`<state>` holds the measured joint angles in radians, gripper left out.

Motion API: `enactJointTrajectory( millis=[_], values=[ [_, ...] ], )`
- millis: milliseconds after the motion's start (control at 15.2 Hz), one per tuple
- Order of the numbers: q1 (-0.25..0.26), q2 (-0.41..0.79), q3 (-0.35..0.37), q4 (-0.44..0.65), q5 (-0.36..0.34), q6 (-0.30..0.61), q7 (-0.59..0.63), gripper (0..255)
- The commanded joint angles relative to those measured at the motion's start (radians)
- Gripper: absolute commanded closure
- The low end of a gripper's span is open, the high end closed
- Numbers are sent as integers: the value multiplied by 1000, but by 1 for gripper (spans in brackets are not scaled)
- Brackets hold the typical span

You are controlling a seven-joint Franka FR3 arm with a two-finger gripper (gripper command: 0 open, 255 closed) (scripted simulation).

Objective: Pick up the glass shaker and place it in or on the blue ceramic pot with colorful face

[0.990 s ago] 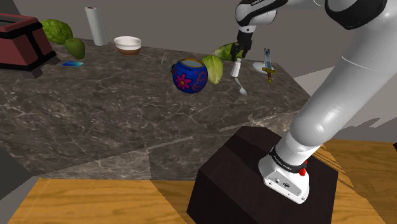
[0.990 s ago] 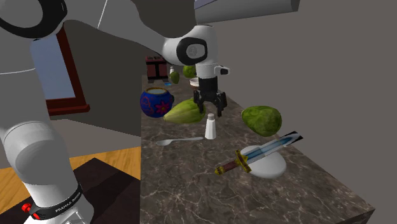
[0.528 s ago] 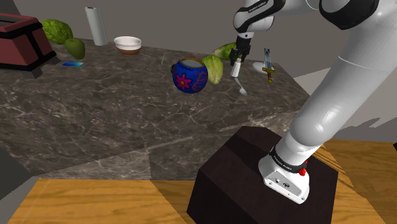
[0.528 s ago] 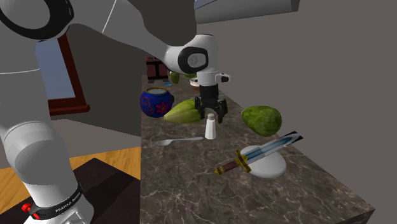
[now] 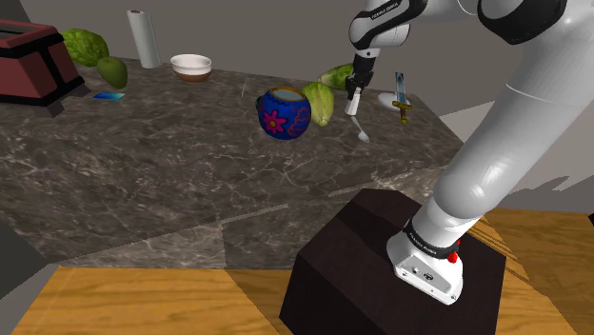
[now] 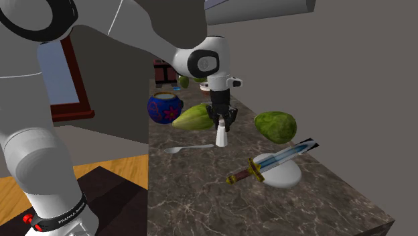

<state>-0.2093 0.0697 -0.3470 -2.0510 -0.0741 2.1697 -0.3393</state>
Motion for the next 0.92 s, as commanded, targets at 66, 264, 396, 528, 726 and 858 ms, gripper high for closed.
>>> enactJointTrajectory(
  millis=[66,264,396,528,726,858],
  values=[
    [0,0,0,0,0,0,0,255],
    [0,0,0,0,0,0,0,255],
    [0,0,0,0,0,0,0,255],
    [1,-11,0,15,-3,-25,1,255],
    [2,-25,1,40,-7,-64,1,255],
    [3,-34,1,57,-10,-90,1,255]
  ],
)
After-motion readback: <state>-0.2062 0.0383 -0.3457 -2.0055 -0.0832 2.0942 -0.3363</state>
